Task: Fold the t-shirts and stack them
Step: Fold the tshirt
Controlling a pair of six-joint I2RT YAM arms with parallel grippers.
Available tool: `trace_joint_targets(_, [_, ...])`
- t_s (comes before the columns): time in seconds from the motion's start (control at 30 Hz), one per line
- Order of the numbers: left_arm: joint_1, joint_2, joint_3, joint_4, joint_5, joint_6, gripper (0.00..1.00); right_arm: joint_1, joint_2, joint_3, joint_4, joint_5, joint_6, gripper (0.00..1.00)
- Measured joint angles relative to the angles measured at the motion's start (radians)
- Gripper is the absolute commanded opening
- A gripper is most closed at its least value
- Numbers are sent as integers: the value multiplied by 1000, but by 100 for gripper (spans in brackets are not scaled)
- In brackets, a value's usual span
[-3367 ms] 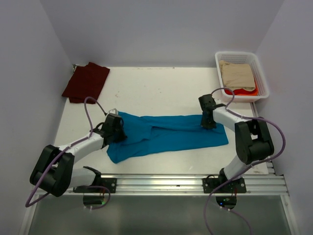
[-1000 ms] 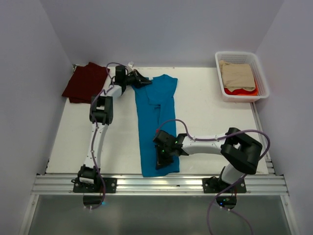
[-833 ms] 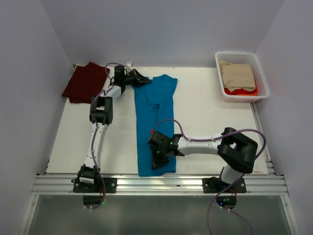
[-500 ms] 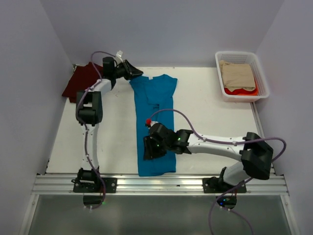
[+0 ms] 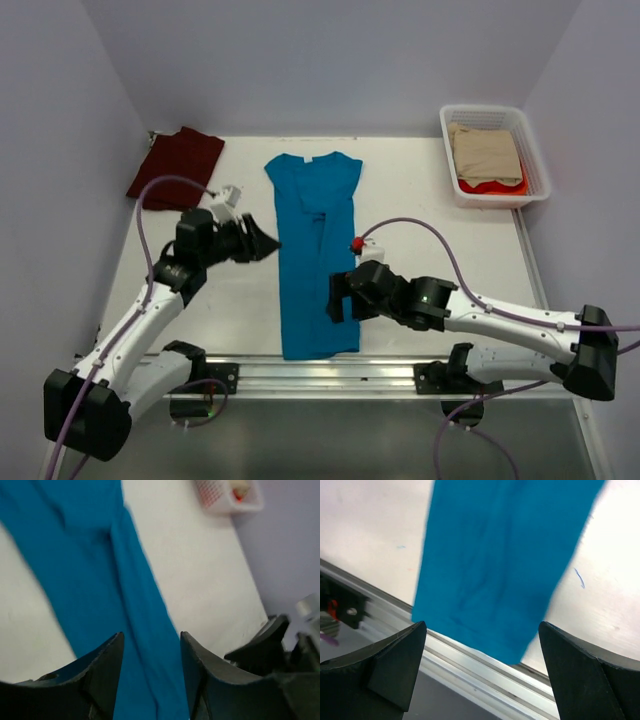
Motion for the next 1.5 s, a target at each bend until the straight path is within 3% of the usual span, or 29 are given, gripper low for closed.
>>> trace_joint_targets(0.07, [-31,-68,-176,-100,-24,-24,50,0,-65,-86,-9,19,36,96])
trace_joint_targets(0.2, [-74,-276,-383,-317,-53,-86,46,0,-253,-274,-8,37,125,63])
trace_joint_targets(0.3, [-87,-428,-431,-357,-57,-131,43,0,-359,-377,21,36,192,50])
trace_joint_targets(0.43, [-88,-467,-486,-333,-37,-176,40,0,-379,-447,47,32,255,48])
trace_joint_targets(0.6, [-113,-387,-595,-236,15,-240,34,0,-283,-454,90,26,285,42])
trace_joint_targets(0.87, [-301,-232,-632,-105,13,-333,34,-8,-166,-444,135,-14,301,41])
trace_joint_targets(1.17, [-546,-210,-632,-133,-46,-436,34,-10,-167,-489,207,-106,368,41])
trace_joint_targets(1.5, [-574,-245,-622,-235,-142,-488,36,-12,-140,-510,255,-176,409,41])
